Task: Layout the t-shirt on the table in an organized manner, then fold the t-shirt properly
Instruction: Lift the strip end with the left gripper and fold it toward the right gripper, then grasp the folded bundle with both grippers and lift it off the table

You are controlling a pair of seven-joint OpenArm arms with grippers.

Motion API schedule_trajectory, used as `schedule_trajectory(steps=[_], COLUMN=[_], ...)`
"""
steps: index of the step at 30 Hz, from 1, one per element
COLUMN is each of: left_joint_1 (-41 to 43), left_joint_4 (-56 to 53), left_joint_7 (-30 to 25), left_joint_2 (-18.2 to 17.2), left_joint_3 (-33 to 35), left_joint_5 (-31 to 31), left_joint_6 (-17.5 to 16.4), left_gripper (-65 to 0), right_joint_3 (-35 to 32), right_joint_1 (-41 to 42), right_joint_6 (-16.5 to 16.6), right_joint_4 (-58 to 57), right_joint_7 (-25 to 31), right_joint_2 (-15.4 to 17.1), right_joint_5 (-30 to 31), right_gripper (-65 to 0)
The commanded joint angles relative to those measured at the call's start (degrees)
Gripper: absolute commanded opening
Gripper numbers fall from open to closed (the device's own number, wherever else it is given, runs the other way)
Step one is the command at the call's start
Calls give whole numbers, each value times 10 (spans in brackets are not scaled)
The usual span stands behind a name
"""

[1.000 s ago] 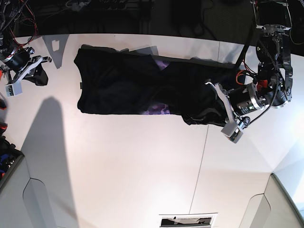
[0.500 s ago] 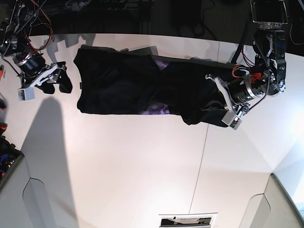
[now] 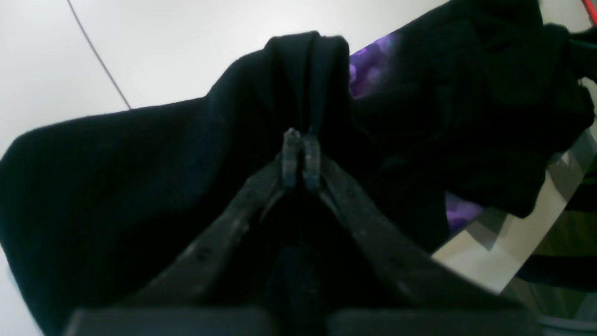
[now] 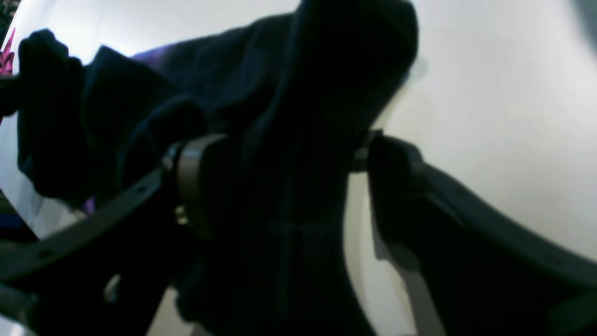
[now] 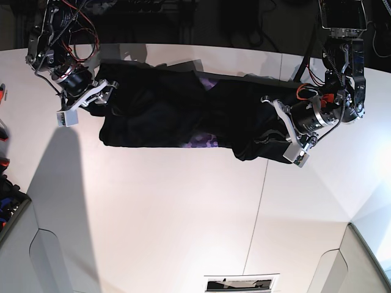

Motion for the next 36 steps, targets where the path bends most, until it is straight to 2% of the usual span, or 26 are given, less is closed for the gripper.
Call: schedule_trajectory(steps=[1,8,12,17,19,20,21,24,25,30,36], left_joint_1=[-9,-9,-9,-9,-11,-12,-13,-16,-19,-35,-39], left_joint_4=[8,8,8,8,8,9,9,9,9,10,10], left_joint_7=[-10,-10,-10,-10,-10,-10,-9,9,16,41,79], left_joint_2=[-5,-5,-5,-5,-5,-5,-6,-12,-15,-17,-28], left_joint_3=[-3,-3,-3,-3,-3,-3,-4,-6,-9,-33,-61], left_joint_5=[-16,-20,-20,-20,-20,-21,-25,-61,-74,-108,-156], left_joint_6=[-7,-7,-7,-7,-7,-7,-7,-7,-7,-7,-7], left_gripper=[-650,-650,-650,-650,-650,-650,-650,-650,-650,-650,-650], right_joint_3=[-6,-25,-26,-30,-37,-41,-45,-51,-51,-49,-14], right_joint_1=[1,4,15,33,42,46,48,49,50,64,92], right_joint_6=[1,4,4,4,4,4,4,4,5,8,6], right_joint_4=[4,4,3,-8,-19,-24,-28,-31,-31,-31,-31], right_joint_7=[-6,-21,-29,-28,-24,-21,-16,-1,-1,-3,-3], right_joint_2=[4,2,-13,-48,-53,-52,-53,-53,-52,-47,3], right_joint_5=[8,48,48,9,-4,-8,-15,-32,-39,-60,-61], right_gripper=[-205,-205,-205,-205,-213,-247,-316,-605,-650,-650,-650])
